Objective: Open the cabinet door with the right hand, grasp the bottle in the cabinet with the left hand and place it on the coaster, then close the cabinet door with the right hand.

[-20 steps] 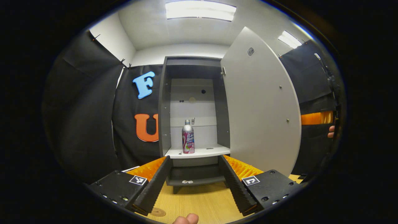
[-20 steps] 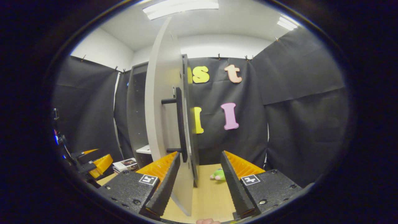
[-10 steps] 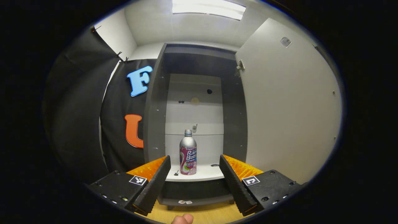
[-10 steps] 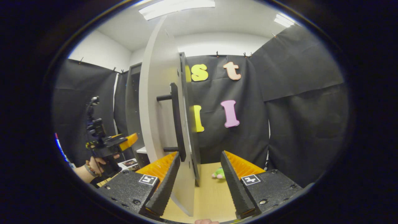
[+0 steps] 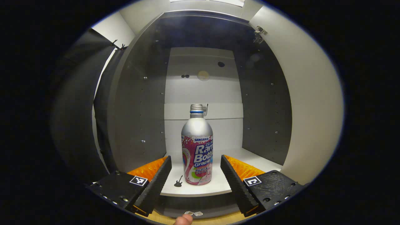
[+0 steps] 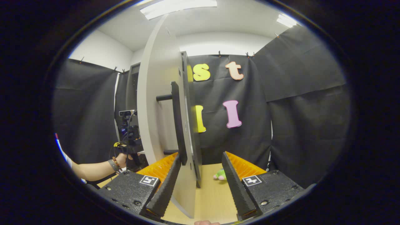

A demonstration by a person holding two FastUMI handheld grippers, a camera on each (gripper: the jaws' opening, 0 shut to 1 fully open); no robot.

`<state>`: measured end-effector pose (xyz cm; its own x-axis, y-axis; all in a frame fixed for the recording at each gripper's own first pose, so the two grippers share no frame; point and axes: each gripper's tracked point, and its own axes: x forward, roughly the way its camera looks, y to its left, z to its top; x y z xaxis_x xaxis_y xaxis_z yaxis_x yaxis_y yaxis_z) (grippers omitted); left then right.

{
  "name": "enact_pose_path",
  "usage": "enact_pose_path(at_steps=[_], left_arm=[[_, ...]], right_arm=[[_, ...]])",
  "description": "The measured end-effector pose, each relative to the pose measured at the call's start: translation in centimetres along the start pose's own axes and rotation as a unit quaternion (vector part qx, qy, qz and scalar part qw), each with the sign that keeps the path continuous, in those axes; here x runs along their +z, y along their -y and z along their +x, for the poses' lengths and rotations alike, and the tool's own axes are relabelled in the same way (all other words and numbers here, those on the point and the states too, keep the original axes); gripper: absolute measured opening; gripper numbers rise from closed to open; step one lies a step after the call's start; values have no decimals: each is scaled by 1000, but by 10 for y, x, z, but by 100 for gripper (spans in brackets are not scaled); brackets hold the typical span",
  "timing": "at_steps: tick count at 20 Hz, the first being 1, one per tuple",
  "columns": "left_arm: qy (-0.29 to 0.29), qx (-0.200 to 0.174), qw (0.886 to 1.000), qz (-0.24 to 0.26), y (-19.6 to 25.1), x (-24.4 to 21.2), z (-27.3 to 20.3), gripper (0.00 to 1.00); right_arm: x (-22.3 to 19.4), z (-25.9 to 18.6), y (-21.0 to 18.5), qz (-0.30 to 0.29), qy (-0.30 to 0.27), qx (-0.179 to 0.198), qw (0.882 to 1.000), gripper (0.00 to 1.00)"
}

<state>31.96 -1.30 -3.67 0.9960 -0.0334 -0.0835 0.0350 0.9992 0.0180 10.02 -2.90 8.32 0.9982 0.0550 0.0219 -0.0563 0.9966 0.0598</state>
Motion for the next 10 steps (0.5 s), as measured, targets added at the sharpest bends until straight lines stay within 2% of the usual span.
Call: enact_pose_path(at_steps=[3,8,9,10], left_arm=[[16,8,1000,-14,-5,9,18,95],[11,7,1000,-20,-7,7,34,95],[12,10,1000,-23,-7,9,33,78],[11,7,1000,-27,-6,7,35,76]], right_arm=[[0,1,0,-1,0,-2,1000,83],[1,0,0,-6,-3,-8,1000,83],[1,0,0,-6,-3,-8,1000,83],[0,0,0,-5,-3,-9,1000,83]])
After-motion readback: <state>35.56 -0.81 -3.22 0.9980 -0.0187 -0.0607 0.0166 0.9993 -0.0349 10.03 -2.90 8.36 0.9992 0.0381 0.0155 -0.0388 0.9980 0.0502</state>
